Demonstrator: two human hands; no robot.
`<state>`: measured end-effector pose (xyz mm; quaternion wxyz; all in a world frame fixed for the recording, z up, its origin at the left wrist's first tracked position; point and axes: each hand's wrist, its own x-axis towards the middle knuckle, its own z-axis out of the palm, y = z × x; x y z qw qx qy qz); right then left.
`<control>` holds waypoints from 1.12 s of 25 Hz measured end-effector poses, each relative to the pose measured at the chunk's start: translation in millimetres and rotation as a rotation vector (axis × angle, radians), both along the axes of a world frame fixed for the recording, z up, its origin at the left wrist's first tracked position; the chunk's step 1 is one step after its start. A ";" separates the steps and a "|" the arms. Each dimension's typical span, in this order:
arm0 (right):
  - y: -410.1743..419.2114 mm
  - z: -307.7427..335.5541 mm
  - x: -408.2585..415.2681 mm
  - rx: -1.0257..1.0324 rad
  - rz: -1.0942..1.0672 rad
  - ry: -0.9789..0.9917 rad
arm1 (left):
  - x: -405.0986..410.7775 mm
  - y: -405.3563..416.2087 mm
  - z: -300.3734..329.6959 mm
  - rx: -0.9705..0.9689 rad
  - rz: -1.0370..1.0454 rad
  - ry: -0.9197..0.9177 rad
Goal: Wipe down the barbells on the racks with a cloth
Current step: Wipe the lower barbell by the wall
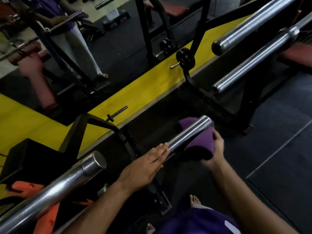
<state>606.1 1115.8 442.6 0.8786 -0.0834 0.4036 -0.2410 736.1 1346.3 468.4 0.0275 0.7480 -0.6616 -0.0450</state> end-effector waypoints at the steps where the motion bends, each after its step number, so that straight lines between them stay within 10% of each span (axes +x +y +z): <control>1: -17.9 3.0 9.0 -0.004 -0.072 0.007 | 0.2 0.3 0.5 0.006 0.003 -0.011; 8: 25.8 -18.2 -1.0 -0.265 0.341 0.092 | -1.1 0.2 2.7 0.019 0.023 -0.020; 16: -8.4 1.4 15.3 -0.038 -0.067 0.045 | 0.4 0.9 -1.5 0.033 0.001 0.033; 21: 29.4 -9.4 17.8 0.180 0.110 -0.202 | -2.6 4.8 5.3 -0.009 0.044 0.023; 28: 24.9 17.8 25.3 -0.394 0.065 0.153 | 5.0 83.7 4.2 -0.054 -0.014 -0.008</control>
